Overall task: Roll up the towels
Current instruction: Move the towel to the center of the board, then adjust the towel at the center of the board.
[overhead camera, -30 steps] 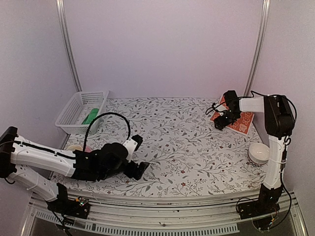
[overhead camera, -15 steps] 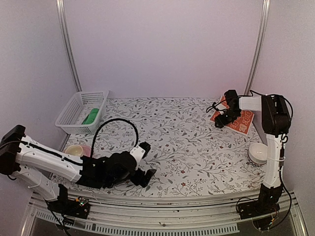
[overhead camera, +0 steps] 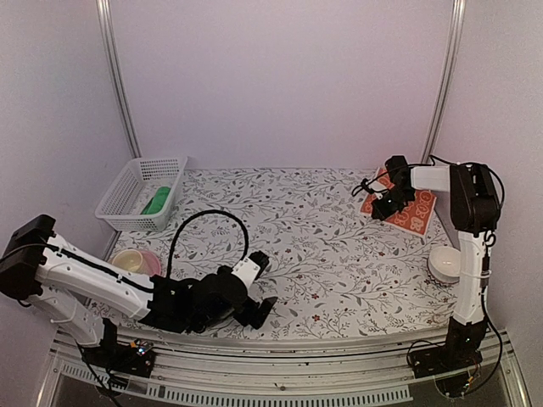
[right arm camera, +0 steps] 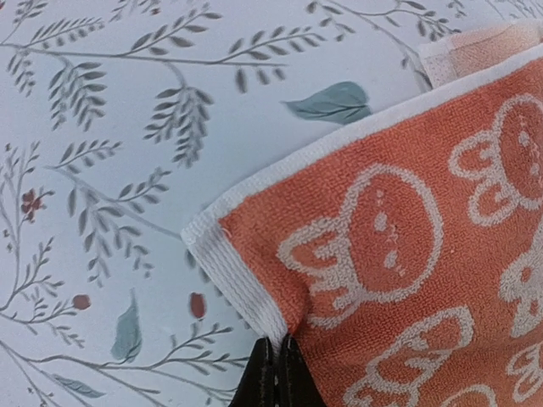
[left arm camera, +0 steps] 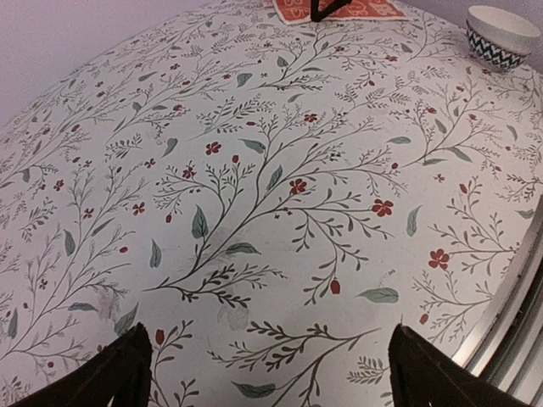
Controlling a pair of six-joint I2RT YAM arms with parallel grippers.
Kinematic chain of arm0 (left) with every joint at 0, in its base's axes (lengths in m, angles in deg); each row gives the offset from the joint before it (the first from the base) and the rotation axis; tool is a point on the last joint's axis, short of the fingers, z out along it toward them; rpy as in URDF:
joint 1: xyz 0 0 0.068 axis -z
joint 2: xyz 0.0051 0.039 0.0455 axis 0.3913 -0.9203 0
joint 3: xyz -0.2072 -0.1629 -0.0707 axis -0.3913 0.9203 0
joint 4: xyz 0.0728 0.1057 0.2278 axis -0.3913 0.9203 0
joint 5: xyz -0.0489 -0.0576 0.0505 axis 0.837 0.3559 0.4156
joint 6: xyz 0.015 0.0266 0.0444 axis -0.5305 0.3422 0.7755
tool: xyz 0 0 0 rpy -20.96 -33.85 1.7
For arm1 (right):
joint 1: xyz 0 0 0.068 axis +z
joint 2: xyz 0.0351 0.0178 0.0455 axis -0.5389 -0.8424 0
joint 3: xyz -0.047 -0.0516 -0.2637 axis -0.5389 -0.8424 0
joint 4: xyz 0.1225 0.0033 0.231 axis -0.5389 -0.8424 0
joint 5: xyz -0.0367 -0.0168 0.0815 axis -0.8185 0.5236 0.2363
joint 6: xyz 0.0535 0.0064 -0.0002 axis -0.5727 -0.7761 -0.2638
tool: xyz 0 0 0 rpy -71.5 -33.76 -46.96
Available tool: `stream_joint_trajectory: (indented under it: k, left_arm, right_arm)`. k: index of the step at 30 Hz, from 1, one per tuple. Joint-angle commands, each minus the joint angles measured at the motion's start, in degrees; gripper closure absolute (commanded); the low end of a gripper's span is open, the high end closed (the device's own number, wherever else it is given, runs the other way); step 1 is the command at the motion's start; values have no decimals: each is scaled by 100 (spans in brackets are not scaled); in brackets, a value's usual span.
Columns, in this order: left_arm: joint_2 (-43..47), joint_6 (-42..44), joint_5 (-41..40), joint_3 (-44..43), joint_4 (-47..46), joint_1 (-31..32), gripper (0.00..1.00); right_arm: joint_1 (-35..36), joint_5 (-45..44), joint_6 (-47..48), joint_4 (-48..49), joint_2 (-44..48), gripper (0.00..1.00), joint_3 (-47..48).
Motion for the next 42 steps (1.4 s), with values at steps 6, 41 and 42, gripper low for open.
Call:
stream_joint_trajectory:
  k: [6,41,42]
  left_arm:
    - [140,718,-163,-208,-505,177,3]
    - [-621,3827,1075,-57,-2888,-910,3]
    - [-784,3769,1241,-186,-2844,-1064,3]
  right_arm:
    - [1228,2155,937,-1167,1603,98,-850]
    - [1252,1798,2577,-2159,5318,98,-1943]
    - [985,1643,2580,-2066,5387,98,-1936]
